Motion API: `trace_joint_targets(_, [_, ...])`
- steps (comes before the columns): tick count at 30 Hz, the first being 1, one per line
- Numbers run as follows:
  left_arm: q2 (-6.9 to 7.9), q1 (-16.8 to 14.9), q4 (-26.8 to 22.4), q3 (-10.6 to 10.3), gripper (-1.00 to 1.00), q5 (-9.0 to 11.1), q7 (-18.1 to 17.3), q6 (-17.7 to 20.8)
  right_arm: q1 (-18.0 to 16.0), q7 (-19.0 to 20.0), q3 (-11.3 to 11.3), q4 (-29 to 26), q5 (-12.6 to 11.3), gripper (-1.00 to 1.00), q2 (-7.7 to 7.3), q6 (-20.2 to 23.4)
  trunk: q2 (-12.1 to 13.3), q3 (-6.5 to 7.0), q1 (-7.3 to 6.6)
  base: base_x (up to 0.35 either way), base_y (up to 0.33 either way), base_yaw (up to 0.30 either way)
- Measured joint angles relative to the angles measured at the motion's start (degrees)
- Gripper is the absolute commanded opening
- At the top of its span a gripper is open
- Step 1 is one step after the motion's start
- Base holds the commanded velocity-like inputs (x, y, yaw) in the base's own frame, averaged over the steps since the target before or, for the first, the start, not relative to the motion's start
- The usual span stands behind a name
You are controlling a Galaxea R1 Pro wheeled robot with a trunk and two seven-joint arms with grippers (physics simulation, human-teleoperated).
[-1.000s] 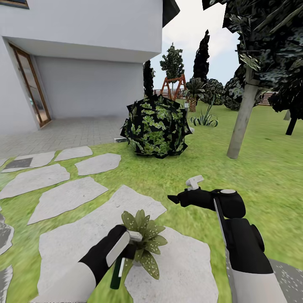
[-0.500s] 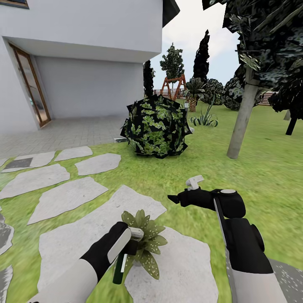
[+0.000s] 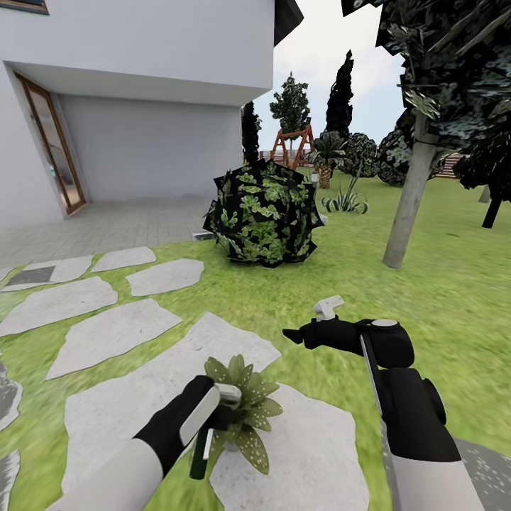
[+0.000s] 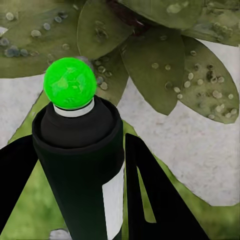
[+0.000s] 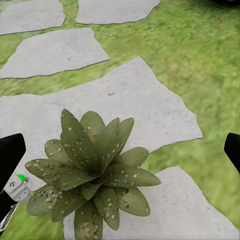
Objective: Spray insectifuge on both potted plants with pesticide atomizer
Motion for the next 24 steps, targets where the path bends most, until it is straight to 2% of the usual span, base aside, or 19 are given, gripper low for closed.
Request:
trace_joint_targets(4, [0.54, 0.5, 0.0, -0.2, -1.0, -0.1, -0.4, -3.5, 0.3, -0.1, 0.0, 0.0, 0.1, 1.0, 0.01, -0.1, 0.0, 0.0, 0.0, 0.005, 0.257, 0.0])
trace_joint_targets(13, [1.18, 2.0, 0.3, -0.2, -1.0, -0.8, -0.7, -4.3, 0.0, -0.1, -0.7, 0.0, 0.1, 1.0, 0.33, -0.1, 0.0, 0.0, 0.0, 0.0, 0.337, -0.031])
trace_joint_targets(15, [2.4, 2.4, 0.6, -0.2, -1.0, -0.9, -0.8, -4.3, -0.2, -0.2, -1.1, 0.0, 0.1, 1.0, 0.35, 0.0, 0.0, 0.0, 0.01, 0.0, 0.343, -0.212])
trace_joint_targets(18, [5.42, 3.5, 0.8, -0.3, -1.0, -0.5, -2.1, -4.3, -0.4, -0.2, -1.4, 0.0, 0.1, 1.0, 0.22, 0.0, 0.0, 0.0, 0.01, 0.0, 0.343, -0.255])
trace_joint_targets(24, [6.3, 3.8, 0.8, -0.6, -1.0, -0.5, -3.6, -6.5, -0.5, -0.2, -1.6, 0.0, 0.1, 1.0, 0.05, 0.1, 0.0, 0.0, -0.01, 0.09, 0.33, -0.274])
